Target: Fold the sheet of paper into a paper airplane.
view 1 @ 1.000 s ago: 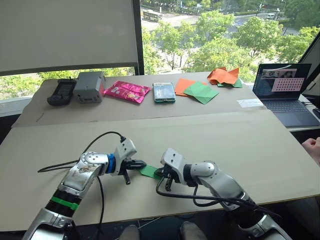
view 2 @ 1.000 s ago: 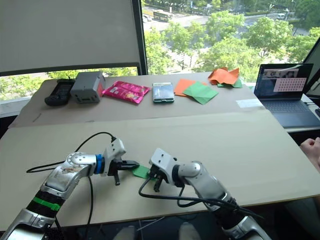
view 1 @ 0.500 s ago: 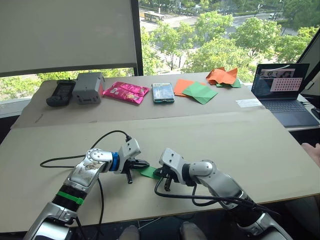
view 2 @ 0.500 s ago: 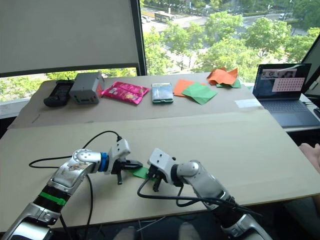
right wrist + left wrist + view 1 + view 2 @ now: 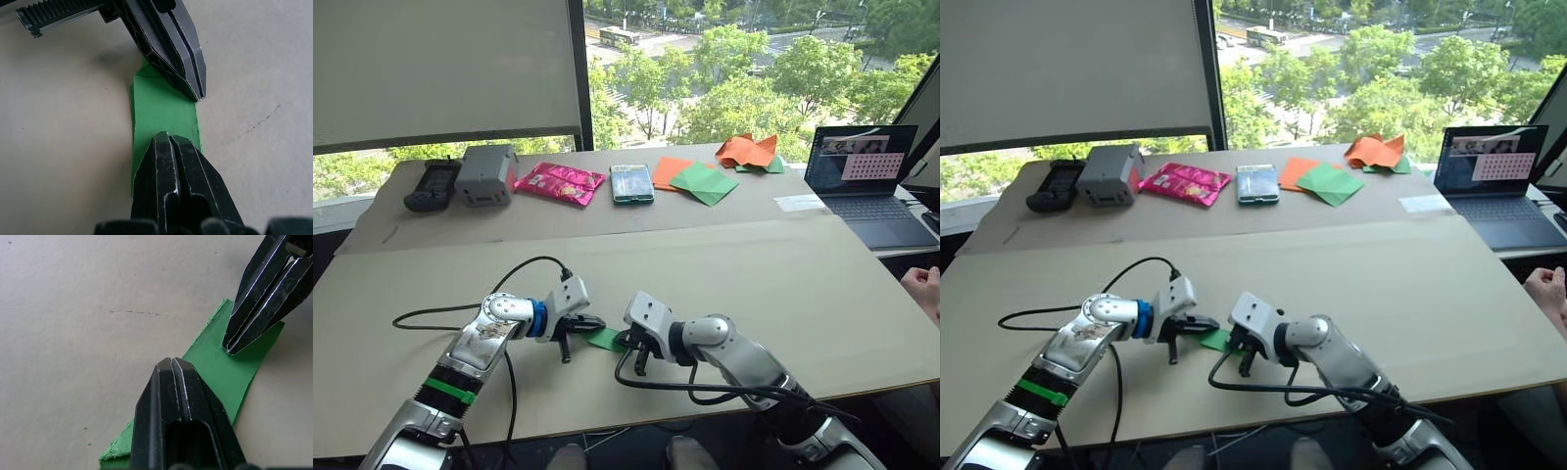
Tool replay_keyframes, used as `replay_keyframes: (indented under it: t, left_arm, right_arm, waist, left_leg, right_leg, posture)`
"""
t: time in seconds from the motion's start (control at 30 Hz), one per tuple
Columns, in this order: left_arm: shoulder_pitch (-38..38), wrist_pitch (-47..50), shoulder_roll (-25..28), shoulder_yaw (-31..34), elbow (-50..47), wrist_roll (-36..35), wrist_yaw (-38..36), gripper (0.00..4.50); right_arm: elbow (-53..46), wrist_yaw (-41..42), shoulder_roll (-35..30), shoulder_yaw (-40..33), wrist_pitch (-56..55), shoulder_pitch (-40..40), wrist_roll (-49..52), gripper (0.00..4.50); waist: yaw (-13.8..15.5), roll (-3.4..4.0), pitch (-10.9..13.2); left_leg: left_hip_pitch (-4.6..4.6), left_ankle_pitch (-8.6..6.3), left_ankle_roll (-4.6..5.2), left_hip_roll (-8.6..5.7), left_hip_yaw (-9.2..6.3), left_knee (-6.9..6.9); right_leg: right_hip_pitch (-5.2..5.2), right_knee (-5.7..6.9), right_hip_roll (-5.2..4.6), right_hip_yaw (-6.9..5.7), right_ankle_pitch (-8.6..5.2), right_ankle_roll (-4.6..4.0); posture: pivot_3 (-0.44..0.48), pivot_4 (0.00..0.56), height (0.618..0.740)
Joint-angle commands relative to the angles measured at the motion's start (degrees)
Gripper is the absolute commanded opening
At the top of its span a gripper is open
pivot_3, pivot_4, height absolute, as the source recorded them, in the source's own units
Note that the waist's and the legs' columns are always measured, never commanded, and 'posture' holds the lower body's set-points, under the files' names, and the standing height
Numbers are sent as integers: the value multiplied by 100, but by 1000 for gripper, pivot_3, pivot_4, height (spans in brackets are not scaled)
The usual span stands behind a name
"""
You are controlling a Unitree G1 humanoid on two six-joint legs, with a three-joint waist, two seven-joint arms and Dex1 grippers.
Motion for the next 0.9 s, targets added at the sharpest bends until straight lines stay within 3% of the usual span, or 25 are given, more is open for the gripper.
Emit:
replay_keyframes:
  t: [0.03, 0.9]
  left_arm:
    - [218, 47, 222, -91, 299, 217, -96, 0]
    - [535, -164, 545, 422, 763, 310, -10, 0]
  right_arm:
    - [442, -116, -115, 222, 486, 163, -259, 15]
    - [368, -86, -140, 304, 490, 134, -193, 15]
  waist:
    - [-3, 0, -4]
    - [-11, 9, -29]
  left_leg:
    - [0, 0, 0, 0, 0, 0]
    - [4, -2, -3, 3, 1, -2]
  right_leg:
    - [-1, 0, 0, 0, 0, 0]
    - [-4, 0, -3, -1, 0, -1]
  posture:
    - [0, 150, 721]
    - [0, 150, 721]
